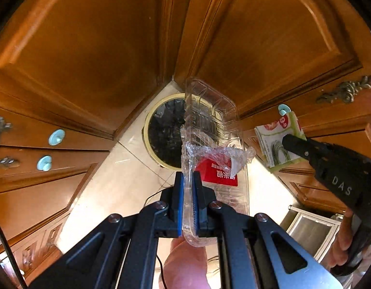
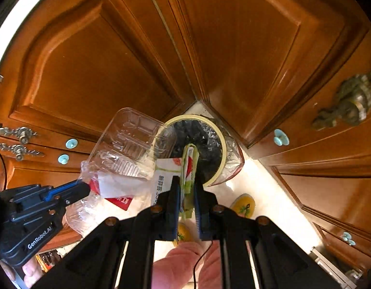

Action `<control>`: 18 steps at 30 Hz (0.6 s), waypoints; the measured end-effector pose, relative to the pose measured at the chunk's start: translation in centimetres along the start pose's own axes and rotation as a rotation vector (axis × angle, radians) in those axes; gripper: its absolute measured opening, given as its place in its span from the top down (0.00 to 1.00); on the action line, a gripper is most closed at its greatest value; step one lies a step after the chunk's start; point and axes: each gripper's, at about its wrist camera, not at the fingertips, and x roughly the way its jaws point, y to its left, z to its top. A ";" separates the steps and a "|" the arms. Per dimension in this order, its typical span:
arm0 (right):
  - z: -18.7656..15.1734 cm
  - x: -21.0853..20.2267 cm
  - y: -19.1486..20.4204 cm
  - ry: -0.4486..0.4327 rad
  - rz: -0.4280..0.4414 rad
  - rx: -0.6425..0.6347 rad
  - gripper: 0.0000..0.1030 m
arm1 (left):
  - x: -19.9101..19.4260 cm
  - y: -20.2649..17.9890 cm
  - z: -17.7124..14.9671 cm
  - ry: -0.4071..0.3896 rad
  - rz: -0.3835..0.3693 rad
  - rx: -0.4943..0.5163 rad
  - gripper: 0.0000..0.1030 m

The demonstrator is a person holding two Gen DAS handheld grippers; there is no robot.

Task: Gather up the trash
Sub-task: 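Carry the tray and packet down over the yellow-rimmed trash bin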

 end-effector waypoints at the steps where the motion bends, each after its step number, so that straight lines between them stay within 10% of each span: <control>1: -0.1 0.5 -0.1 -0.001 0.000 0.002 0.90 | 0.7 0.3 0.1 0.000 -0.009 -0.001 0.96; 18: -1.1 14.0 -3.3 0.030 -0.007 0.041 0.90 | 15.7 4.0 0.9 0.083 0.088 -0.007 0.96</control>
